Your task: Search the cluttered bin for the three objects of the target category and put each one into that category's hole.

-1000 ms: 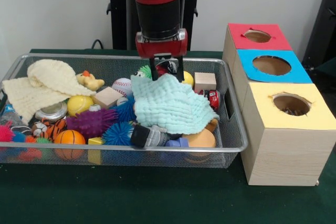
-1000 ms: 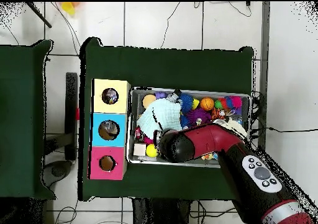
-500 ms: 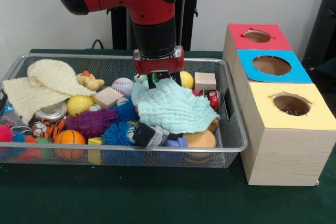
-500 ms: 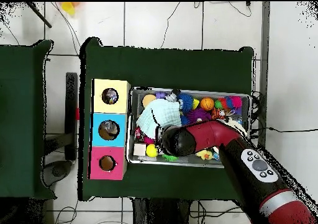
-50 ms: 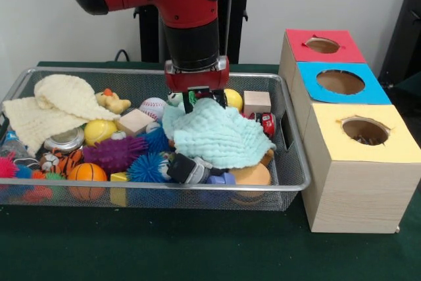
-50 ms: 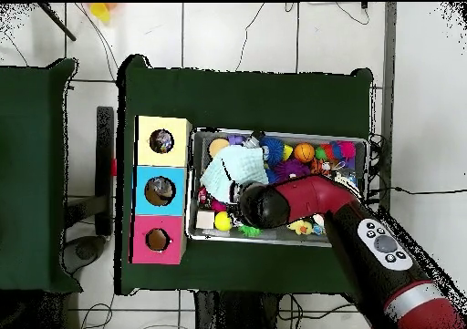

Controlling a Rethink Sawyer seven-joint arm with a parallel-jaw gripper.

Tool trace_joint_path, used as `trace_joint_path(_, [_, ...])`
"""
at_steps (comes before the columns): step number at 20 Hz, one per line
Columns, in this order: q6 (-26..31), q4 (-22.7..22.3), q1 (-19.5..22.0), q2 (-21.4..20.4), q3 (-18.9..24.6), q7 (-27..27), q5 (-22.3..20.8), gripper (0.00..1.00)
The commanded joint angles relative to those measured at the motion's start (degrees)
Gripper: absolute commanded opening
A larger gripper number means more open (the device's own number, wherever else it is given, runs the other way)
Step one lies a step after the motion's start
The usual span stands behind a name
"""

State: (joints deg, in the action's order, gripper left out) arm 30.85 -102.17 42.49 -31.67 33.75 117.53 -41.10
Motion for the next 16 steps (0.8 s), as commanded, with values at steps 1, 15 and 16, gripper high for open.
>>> trace_joint_path(1, [8.01,4.66,4.41,-7.12,7.21,-18.98,1.5,1.0])
trace_joint_path(15, [8.21,6.34,5.87,-3.28,9.83,-18.43,-0.59,1.0])
trace_joint_path(16, [6.98,5.82,5.3,-2.53,9.37,-16.96,-1.14,1.0])
